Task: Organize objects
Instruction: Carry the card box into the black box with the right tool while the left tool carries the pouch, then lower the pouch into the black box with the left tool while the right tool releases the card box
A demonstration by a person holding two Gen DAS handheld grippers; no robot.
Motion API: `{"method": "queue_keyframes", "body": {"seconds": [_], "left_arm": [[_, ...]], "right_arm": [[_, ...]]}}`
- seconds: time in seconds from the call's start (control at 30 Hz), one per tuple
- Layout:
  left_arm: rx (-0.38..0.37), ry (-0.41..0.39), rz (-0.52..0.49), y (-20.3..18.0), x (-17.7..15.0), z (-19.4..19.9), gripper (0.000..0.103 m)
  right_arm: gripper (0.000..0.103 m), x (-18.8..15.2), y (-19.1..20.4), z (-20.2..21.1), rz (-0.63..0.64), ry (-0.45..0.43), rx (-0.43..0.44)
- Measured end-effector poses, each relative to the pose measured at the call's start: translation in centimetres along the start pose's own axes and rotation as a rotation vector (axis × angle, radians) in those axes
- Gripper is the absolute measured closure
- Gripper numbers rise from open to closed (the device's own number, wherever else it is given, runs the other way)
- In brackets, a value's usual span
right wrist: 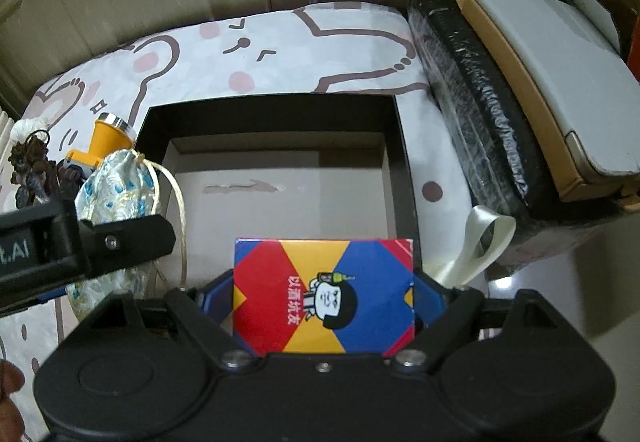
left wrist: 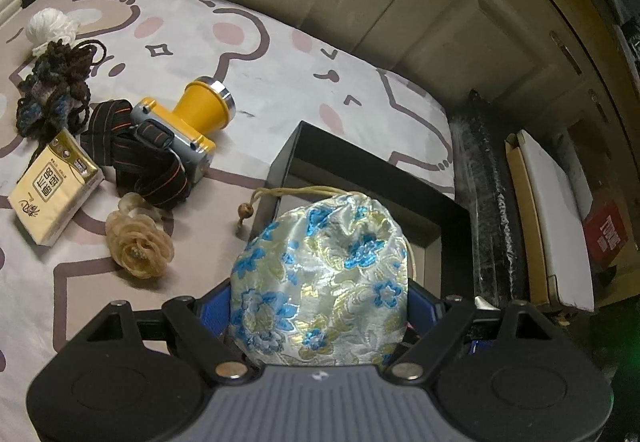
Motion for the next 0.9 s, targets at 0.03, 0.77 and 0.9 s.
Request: {"method": "queue_keyframes", "body": {"seconds": [0.03, 0.77, 0.9], "left_arm": [[0.000, 0.001, -0.003, 0.0, 0.0, 0.0, 0.018], [0.025, 0.046, -0.077, -0.7, -1.0, -0.3, 0.017], [0.049, 0.055, -0.101, -0.8, -1.0, 0.0, 0.004]], "right_arm": [[0.014, 0.0, 0.0, 0.0, 0.001, 0.000, -0.003], [0.009, 0.0, -2.2, 3.6, -0.051, -0.021, -0.012], [0.010, -0.1, -2.6, 3.7, -0.063, -0.015, -0.011]]}}
Point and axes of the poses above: each gripper's, at about its wrist camera, not at the fingertips, and z roughly against the way its jaws point, y to its left, x to its top, the point moved 4 cm from there along -z, roughly the way its jaws point, and after that the axes turned 10 degrees about -y, right-handed, at the moved point
